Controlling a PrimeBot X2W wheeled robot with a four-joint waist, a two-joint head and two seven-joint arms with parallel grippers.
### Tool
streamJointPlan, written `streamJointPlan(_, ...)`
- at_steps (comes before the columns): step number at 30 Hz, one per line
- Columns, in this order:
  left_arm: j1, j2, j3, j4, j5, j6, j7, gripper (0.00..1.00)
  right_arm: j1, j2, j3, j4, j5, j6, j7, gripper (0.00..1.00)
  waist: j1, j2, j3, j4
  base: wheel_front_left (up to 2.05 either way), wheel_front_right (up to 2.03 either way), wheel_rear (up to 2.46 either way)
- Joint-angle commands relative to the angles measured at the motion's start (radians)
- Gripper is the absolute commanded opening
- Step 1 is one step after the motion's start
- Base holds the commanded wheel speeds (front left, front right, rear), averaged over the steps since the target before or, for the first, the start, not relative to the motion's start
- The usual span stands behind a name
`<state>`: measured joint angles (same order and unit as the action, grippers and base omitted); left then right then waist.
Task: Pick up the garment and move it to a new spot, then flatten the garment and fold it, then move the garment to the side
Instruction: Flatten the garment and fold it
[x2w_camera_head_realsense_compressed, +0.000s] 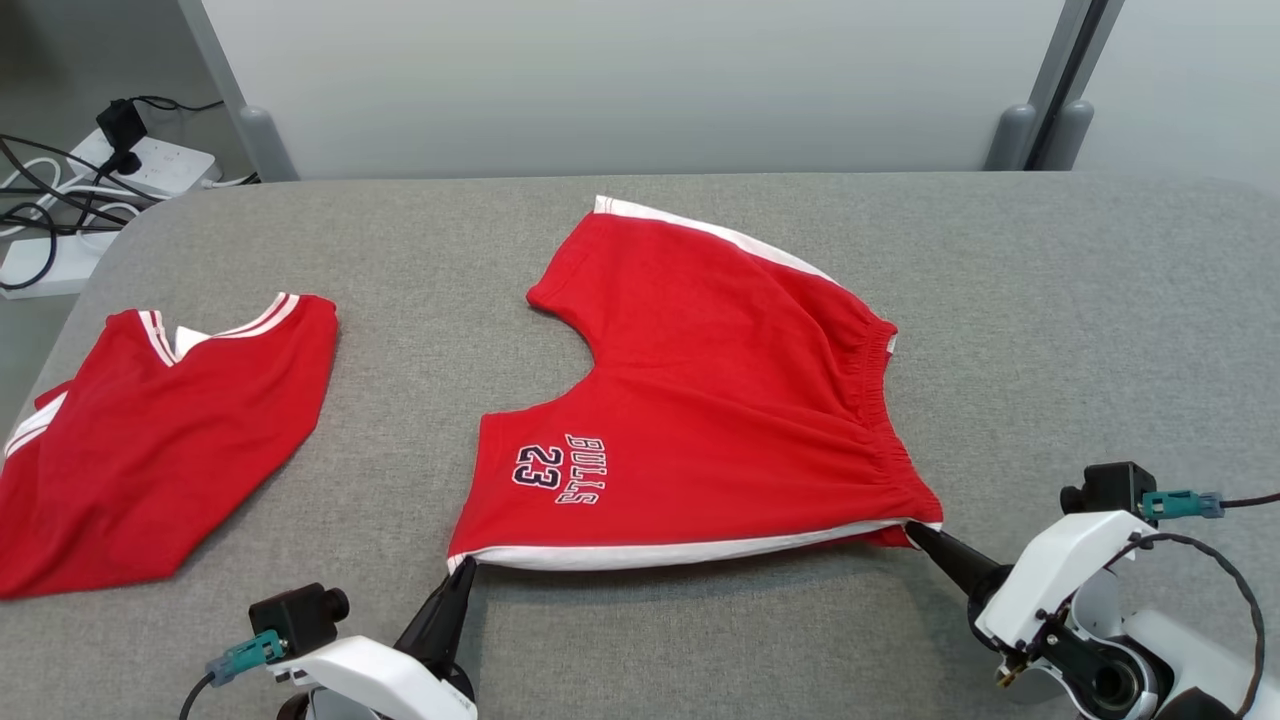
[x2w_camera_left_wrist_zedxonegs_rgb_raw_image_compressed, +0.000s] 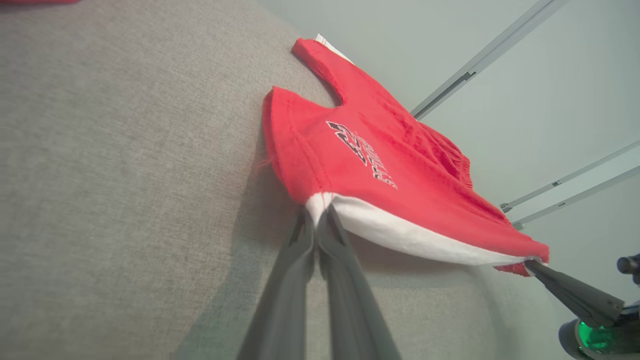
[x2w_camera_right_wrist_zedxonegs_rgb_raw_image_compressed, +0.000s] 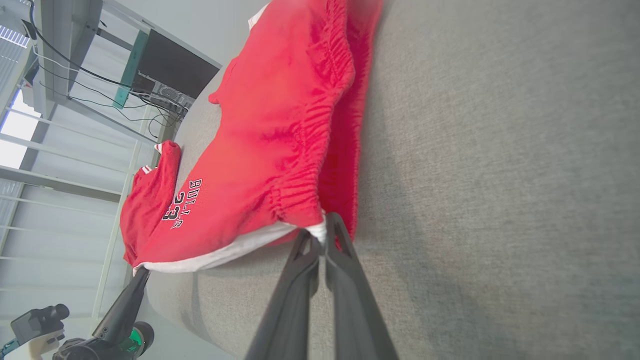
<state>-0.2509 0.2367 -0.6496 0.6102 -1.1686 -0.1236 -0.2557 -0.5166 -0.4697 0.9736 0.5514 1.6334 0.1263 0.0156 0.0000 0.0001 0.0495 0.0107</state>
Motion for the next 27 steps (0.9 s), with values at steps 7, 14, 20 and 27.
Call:
streamJointPlan(7,-0.032,0.025,0.009,0.012,0.045,-0.007,-0.006,1.0,0.0,-0.023,0.021,-0.031,-0.086,0.004,-0.034,1.0,0.0,-0.0001,0.027,0.004,0.0,0.0,0.0)
streamJointPlan(14,-0.037,0.027,0.032,0.039,0.098,-0.007,-0.006,1.0,-0.016,-0.035,0.049,-0.012,-0.152,0.004,-0.093,1.0,0.0,-0.0001,0.031,0.004,0.0,0.0,0.0)
streamJointPlan(20,-0.019,0.012,0.207,0.043,0.276,-0.007,-0.006,1.0,-0.031,-0.058,0.07,0.028,-0.243,0.004,-0.225,1.0,0.0,-0.0001,0.012,0.003,0.0,0.0,0.0)
streamJointPlan(27,0.038,-0.055,0.405,-0.005,0.487,-0.007,-0.006,1.0,-0.046,-0.033,-0.03,0.087,-0.427,0.004,-0.276,1.0,0.0,-0.0001,-0.015,-0.008,0.0,0.0,0.0)
